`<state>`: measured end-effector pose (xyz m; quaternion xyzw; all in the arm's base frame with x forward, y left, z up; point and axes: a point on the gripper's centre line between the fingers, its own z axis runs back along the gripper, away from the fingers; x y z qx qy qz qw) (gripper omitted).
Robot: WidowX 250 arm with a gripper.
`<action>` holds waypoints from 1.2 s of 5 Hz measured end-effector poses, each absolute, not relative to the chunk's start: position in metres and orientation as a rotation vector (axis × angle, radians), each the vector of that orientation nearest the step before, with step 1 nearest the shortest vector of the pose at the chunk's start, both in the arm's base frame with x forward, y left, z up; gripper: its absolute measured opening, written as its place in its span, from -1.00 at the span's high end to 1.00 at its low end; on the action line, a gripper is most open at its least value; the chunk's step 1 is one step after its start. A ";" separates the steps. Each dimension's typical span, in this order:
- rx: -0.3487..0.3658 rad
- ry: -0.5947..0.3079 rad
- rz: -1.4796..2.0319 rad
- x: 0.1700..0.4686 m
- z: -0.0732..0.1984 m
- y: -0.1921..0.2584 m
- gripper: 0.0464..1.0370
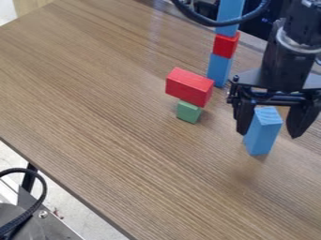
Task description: Put the blue block on top of the red block
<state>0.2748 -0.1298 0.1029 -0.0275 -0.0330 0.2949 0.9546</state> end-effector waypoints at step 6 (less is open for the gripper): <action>-0.075 -0.069 0.508 0.291 0.062 -0.139 -0.92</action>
